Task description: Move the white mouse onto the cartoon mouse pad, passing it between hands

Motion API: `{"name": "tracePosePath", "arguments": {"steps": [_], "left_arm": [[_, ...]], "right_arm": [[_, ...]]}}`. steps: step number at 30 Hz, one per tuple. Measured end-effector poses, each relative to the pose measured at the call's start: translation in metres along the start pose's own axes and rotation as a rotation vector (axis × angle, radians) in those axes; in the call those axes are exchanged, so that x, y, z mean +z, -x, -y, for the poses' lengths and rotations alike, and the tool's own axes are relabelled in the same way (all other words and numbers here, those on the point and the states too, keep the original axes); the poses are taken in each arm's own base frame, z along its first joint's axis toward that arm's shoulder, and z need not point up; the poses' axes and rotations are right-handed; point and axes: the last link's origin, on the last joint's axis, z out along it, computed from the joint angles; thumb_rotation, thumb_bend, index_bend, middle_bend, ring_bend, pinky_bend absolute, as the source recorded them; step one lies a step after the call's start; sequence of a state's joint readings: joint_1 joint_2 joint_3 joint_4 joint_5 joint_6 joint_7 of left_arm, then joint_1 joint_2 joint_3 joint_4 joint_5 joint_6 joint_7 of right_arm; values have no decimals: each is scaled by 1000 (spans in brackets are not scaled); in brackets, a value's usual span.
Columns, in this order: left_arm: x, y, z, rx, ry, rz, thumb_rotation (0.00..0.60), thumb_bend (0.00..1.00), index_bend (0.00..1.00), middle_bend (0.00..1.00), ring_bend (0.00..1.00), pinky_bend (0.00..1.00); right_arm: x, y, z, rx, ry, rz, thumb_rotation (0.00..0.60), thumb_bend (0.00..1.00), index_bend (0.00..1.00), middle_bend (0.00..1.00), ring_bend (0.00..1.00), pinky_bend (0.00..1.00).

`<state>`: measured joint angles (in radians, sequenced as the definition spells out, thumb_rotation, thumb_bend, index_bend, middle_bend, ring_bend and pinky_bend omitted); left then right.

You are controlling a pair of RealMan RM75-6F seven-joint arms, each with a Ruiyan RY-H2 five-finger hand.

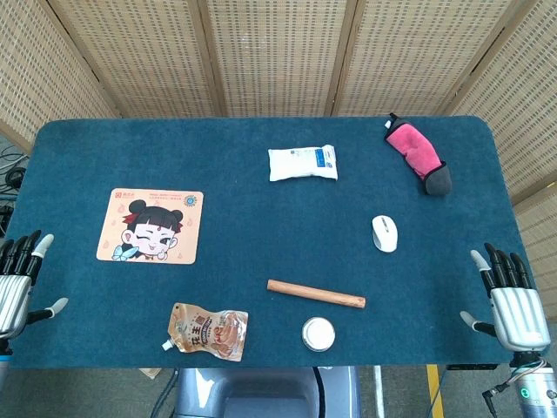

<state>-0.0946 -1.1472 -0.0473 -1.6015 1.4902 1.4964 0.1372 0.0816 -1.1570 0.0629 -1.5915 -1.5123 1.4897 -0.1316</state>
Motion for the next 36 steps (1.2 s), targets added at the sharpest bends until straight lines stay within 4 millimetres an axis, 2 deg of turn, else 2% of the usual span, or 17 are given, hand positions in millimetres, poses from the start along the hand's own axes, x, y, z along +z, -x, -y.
{"name": "tracePosePath", "arguments": {"steps": [26,36], "left_arm": [[1,-1,1,-7,0,2,600,0,0,0,0,0],[0,-2,2,-11,-2,4,600,0,0,0,0,0]], "right_arm": [[0,4,4,7,3,7,600,0,0,0,0,0],[1,8,12,23,-10,14,600,0,0,0,0,0]]}}
